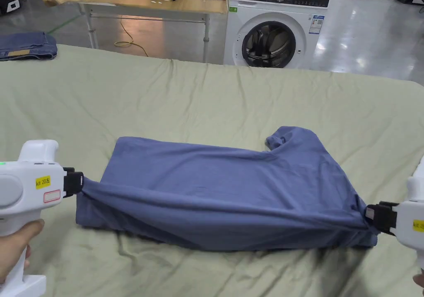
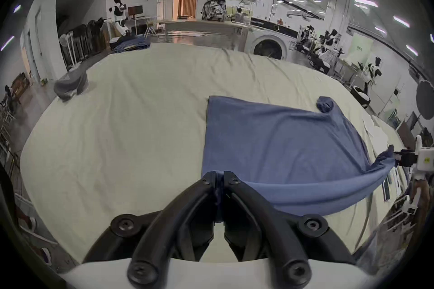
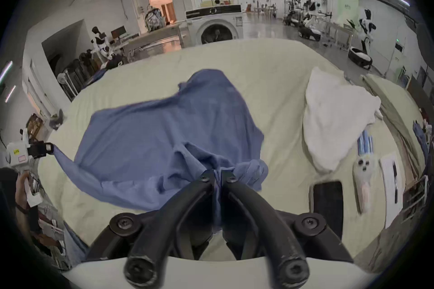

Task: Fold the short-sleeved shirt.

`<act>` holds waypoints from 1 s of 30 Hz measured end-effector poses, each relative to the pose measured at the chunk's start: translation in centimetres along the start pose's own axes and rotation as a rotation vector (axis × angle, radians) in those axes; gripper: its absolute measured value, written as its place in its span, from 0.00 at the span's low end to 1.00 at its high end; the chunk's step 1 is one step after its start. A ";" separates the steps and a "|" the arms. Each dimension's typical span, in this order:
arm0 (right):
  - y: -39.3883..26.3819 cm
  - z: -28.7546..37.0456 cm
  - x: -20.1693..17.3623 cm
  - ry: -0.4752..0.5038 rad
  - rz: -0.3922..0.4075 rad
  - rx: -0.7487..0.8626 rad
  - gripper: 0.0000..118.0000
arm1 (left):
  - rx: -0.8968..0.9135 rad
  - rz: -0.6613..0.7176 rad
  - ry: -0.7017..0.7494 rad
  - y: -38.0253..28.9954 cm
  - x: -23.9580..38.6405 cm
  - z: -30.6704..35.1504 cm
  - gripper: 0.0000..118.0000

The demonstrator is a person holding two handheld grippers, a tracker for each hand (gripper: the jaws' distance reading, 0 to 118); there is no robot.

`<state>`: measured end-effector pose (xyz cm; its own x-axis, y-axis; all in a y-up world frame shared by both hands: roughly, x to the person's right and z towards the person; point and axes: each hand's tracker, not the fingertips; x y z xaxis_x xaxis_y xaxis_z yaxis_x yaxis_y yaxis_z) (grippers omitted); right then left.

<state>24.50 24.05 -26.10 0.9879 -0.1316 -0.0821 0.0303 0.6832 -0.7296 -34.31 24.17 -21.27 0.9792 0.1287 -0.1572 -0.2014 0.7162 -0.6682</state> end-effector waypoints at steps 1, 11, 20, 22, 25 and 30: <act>0.9 -1.0 -0.2 0.005 -0.011 0.006 0.03 | -0.002 0.002 0.001 0.7 -0.2 -1.2 0.00; 3.7 -12.0 -1.0 -0.068 -0.034 -0.115 0.03 | -0.154 0.039 0.004 2.3 -0.8 -11.4 0.00; 3.3 -12.5 -1.7 -0.124 0.001 -0.062 0.23 | -0.176 -0.004 0.023 2.2 -0.3 -12.2 0.16; 3.6 -11.2 -2.3 -0.105 -0.007 -0.003 0.56 | -0.131 -0.004 0.000 2.5 -0.1 -10.9 0.36; 3.8 -9.9 -2.6 -0.080 0.008 0.094 0.57 | -0.025 -0.045 -0.036 2.6 1.4 -8.5 0.42; 2.4 -6.7 -5.5 -0.037 0.017 0.263 0.39 | 0.169 -0.112 -0.070 1.4 4.7 -3.5 0.36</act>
<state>18.17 21.62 -31.92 0.9933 -0.0953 -0.0649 0.0471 0.8491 -0.5261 -30.07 23.41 -25.49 0.9958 0.0855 -0.0338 -0.0901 0.8328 -0.5462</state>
